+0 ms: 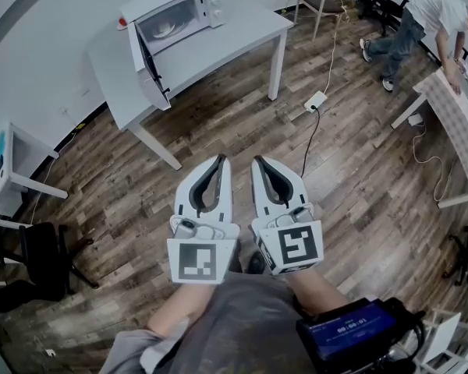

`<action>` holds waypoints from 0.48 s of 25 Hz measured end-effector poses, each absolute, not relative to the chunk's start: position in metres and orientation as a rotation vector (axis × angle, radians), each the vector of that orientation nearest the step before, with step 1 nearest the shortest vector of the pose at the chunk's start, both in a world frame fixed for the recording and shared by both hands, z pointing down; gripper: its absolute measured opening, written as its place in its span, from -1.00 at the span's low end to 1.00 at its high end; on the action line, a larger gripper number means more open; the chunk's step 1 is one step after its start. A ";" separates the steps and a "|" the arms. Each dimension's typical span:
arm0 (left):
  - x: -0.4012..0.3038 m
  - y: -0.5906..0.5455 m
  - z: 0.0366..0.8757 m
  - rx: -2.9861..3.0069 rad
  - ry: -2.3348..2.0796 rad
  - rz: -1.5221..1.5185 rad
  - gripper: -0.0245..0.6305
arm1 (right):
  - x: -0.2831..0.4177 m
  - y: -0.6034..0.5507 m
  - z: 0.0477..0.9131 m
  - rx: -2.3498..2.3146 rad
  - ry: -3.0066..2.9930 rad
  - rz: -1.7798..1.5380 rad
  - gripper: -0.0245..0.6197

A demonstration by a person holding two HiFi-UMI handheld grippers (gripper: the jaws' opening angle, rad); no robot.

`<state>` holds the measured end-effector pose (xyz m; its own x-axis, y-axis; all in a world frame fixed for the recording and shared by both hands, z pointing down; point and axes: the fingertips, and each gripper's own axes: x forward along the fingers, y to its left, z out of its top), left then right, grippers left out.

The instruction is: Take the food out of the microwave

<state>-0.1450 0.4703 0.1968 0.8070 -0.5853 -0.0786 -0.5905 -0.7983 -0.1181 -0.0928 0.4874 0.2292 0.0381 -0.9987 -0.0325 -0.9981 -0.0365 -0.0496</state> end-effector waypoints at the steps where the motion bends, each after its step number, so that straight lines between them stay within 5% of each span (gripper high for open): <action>1: -0.144 0.464 0.199 -2.857 0.934 0.054 -0.90 | -0.092 0.481 0.231 -2.219 2.142 -0.022 -0.91; 12: -0.135 0.351 0.205 -2.851 0.986 0.066 -0.90 | -0.082 0.362 0.235 -2.208 2.189 -0.012 -0.91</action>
<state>-0.1353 0.3509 0.2048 0.7863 -0.6125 -0.0814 -0.6178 -0.7796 -0.1024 -0.0823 0.3622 0.2350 0.0089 -0.9998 -0.0176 -0.9996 -0.0084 -0.0284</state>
